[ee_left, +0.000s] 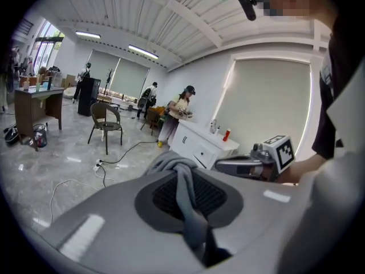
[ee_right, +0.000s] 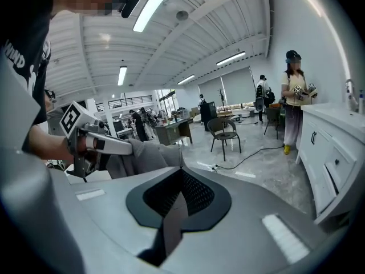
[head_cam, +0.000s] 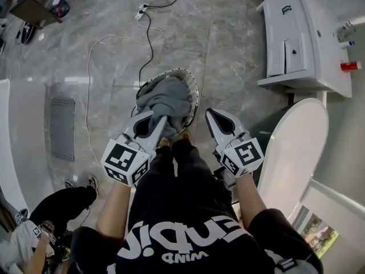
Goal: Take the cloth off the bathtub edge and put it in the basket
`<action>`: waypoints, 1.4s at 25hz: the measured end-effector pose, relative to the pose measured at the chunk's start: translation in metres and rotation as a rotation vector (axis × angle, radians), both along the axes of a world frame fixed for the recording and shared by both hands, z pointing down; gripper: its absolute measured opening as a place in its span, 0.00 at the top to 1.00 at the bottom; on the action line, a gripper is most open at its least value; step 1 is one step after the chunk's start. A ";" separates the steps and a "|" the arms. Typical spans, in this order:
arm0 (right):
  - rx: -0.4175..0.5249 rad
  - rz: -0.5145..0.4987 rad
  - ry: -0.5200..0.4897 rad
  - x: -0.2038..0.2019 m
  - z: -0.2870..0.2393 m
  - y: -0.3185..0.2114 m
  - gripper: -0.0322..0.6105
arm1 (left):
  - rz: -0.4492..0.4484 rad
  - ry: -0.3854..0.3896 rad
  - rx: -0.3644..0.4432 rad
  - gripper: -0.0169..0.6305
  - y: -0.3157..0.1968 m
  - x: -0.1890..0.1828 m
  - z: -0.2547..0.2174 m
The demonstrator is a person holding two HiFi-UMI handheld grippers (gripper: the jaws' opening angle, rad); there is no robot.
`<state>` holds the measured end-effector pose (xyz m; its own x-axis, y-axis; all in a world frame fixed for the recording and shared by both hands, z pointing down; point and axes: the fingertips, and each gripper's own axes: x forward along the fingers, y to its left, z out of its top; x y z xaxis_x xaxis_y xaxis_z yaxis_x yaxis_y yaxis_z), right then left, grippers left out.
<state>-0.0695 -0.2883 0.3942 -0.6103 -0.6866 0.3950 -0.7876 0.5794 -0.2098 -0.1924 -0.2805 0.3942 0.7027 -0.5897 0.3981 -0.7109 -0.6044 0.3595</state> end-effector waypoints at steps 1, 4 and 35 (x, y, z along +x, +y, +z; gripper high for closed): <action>-0.001 0.006 0.004 0.001 0.007 -0.004 0.94 | 0.000 -0.008 0.000 0.94 -0.003 0.001 0.013; -0.011 0.018 0.000 0.002 0.033 -0.015 0.94 | 0.003 -0.027 -0.001 0.94 -0.012 0.006 0.053; -0.292 0.040 -0.015 -0.012 0.216 0.010 0.94 | -0.086 -0.133 -0.184 0.93 -0.029 0.010 0.294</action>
<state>-0.0816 -0.2778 0.6101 -0.5921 -0.5689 0.5707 -0.8043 0.4608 -0.3752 -0.1823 -0.3099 0.6880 0.5871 -0.5541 0.5901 -0.8054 -0.4730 0.3572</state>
